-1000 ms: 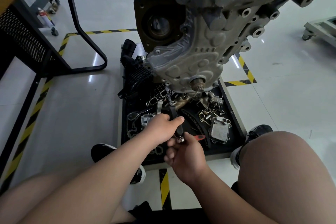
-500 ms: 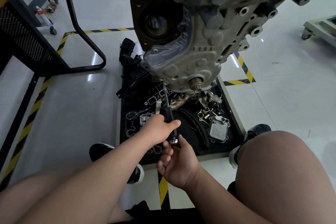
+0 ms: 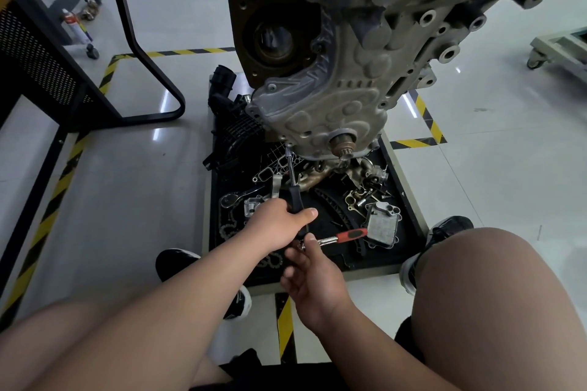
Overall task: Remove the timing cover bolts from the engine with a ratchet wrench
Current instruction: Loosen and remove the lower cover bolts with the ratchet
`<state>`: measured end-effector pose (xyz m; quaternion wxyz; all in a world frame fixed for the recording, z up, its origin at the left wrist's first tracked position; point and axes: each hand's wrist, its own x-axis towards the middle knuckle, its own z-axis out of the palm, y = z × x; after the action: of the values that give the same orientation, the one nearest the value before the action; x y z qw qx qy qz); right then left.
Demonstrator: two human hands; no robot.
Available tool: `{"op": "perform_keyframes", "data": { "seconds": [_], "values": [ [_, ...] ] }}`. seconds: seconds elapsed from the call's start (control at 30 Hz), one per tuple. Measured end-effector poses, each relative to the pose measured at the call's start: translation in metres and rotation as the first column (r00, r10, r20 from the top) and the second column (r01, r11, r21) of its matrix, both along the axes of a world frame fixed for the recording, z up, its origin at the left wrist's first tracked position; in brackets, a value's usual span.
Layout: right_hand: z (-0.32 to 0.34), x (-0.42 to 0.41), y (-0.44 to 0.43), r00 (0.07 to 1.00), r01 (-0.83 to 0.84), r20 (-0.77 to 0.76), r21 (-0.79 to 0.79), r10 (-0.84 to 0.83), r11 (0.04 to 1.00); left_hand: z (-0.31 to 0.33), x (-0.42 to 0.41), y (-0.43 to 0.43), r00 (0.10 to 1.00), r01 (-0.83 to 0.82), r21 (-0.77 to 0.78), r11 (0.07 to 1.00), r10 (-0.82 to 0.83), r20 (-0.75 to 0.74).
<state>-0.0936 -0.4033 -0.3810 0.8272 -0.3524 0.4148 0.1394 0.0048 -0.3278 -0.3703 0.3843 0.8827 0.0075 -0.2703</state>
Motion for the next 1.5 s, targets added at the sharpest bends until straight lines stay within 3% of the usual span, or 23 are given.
{"op": "perform_keyframes", "data": {
  "seconds": [0.3,0.67,0.87,1.23,1.37,1.5],
  "values": [
    [0.010,-0.003,0.002,0.992,0.094,0.104,-0.195,-0.075,0.976,-0.003,0.000,-0.002,1.000,0.014,0.000,1.000,-0.014,0.019],
    [0.003,0.008,-0.008,0.992,0.122,-0.035,0.080,-0.119,0.989,-0.001,0.001,-0.004,0.999,0.016,0.004,1.000,-0.016,0.037],
    [0.002,0.009,-0.007,0.996,0.050,-0.084,0.203,-0.033,0.978,0.001,-0.001,-0.004,1.000,-0.001,-0.010,1.000,0.001,0.003],
    [0.012,0.009,-0.003,0.992,-0.025,-0.109,0.288,0.059,0.957,0.003,0.000,-0.003,1.000,-0.002,0.015,1.000,0.001,0.018],
    [0.008,0.008,-0.001,0.996,-0.025,-0.076,0.234,0.044,0.972,0.002,0.002,-0.003,0.999,0.005,0.025,1.000,-0.006,0.032],
    [0.002,0.003,-0.001,1.000,-0.015,0.000,0.031,0.015,0.999,0.002,0.003,-0.004,0.999,0.015,0.060,0.998,-0.018,0.049]
  ]
}}
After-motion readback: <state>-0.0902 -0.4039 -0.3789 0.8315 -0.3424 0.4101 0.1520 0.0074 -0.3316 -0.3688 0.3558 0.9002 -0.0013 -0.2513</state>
